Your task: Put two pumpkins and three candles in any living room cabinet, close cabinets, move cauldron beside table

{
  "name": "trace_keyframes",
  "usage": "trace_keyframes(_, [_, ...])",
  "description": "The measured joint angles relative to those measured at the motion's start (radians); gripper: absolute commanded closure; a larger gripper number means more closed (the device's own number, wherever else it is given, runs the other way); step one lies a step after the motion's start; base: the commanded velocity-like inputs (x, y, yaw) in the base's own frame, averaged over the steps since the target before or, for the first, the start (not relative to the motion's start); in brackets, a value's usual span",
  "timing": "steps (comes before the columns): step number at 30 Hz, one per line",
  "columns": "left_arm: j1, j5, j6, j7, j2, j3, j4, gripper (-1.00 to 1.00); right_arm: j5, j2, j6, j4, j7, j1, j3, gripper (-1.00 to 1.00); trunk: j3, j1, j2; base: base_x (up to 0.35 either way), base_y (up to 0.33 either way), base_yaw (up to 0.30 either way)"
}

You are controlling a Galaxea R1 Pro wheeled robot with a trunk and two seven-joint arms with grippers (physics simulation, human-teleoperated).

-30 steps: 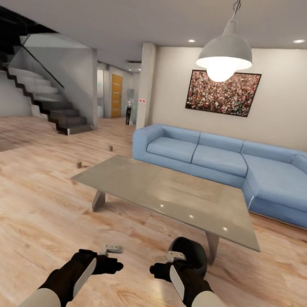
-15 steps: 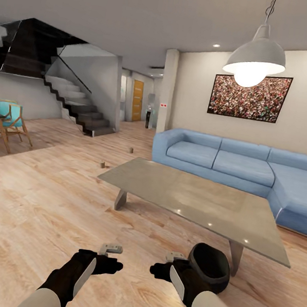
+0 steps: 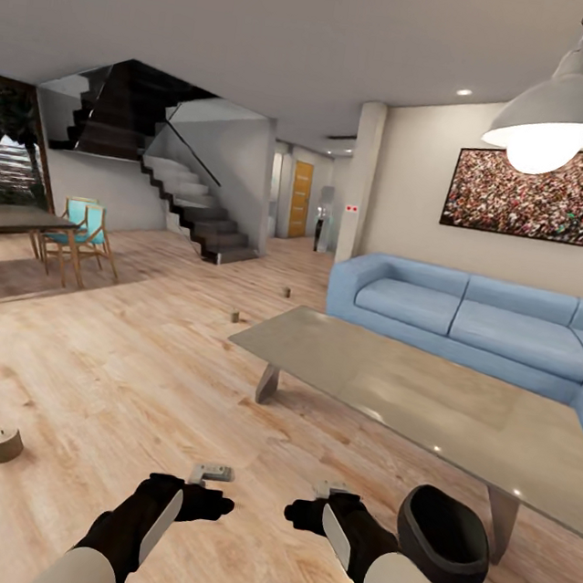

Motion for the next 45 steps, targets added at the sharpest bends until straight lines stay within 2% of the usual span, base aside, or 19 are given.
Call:
trace_keyframes(18, [0.000,-0.001,-0.001,0.001,0.003,0.000,0.001,-1.00,0.000,0.000,-0.001,0.001,-0.001,0.000,0.000,-1.00,0.011,0.000,0.000,0.000,0.000,0.276])
trace_keyframes(26, [0.000,0.000,-0.005,0.005,0.002,0.009,0.009,-1.00,-0.003,-0.009,-0.006,0.000,-0.004,0.000,-0.003,-1.00,0.016,0.000,0.000,0.000,0.000,0.276])
trace_keyframes(28, [0.001,0.000,-0.006,0.010,0.003,0.037,0.010,-1.00,-0.003,-0.011,-0.024,-0.001,-0.004,0.000,-0.004,-1.00,0.017,0.000,0.000,0.000,0.000,0.276])
trace_keyframes(34, [0.003,-0.001,-0.019,0.017,0.006,0.085,0.032,-1.00,-0.003,-0.012,-0.093,-0.002,-0.007,0.000,-0.005,-1.00,0.021,0.000,0.000,0.000,-0.001,0.276])
trace_keyframes(39, [0.005,-0.002,-0.126,0.018,0.016,0.141,0.154,-1.00,-0.003,-0.011,-0.132,0.009,-0.007,0.002,-0.006,-1.00,0.023,0.000,0.000,0.000,-0.117,0.286])
trace_keyframes(42, [0.006,-0.002,-0.205,0.018,0.021,0.178,0.228,-1.00,-0.019,-0.009,-0.150,0.011,-0.008,0.002,-0.007,-1.00,0.023,0.000,0.000,0.000,-0.168,0.291])
trace_keyframes(45, [0.006,-0.003,-0.235,0.019,0.023,0.193,0.258,-1.00,-0.027,-0.010,-0.155,0.012,-0.009,0.002,-0.007,-1.00,0.023,0.000,0.000,0.000,-0.077,0.292])
